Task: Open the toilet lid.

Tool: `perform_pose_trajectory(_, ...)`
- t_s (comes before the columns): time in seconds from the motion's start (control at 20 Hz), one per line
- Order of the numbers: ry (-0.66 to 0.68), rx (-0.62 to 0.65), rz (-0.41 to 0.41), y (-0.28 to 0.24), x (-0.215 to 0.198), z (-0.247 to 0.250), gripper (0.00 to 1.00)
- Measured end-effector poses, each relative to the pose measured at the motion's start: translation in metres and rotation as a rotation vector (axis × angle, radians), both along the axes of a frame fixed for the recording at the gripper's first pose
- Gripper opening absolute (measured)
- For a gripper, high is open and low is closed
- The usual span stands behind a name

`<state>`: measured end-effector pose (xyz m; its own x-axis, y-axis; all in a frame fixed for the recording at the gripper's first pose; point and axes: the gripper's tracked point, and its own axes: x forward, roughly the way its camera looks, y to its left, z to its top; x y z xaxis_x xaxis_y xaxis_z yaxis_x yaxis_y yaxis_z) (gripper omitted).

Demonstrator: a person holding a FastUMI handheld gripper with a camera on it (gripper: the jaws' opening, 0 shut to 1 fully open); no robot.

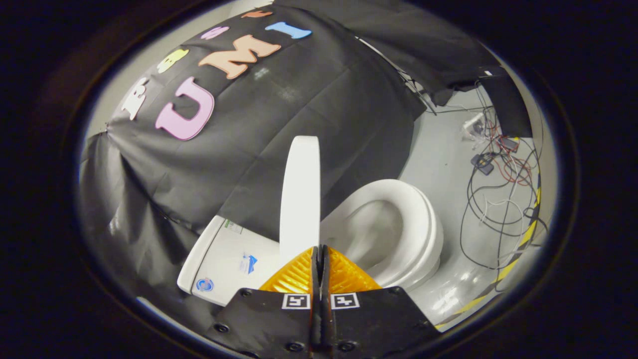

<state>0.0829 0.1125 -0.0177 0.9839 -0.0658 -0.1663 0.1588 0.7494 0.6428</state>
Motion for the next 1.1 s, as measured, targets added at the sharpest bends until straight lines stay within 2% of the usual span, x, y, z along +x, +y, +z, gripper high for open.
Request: perform_pose_trajectory(1.1, -0.047, -0.098, 0.054, 0.051, -0.002, 0.038, 0.01)
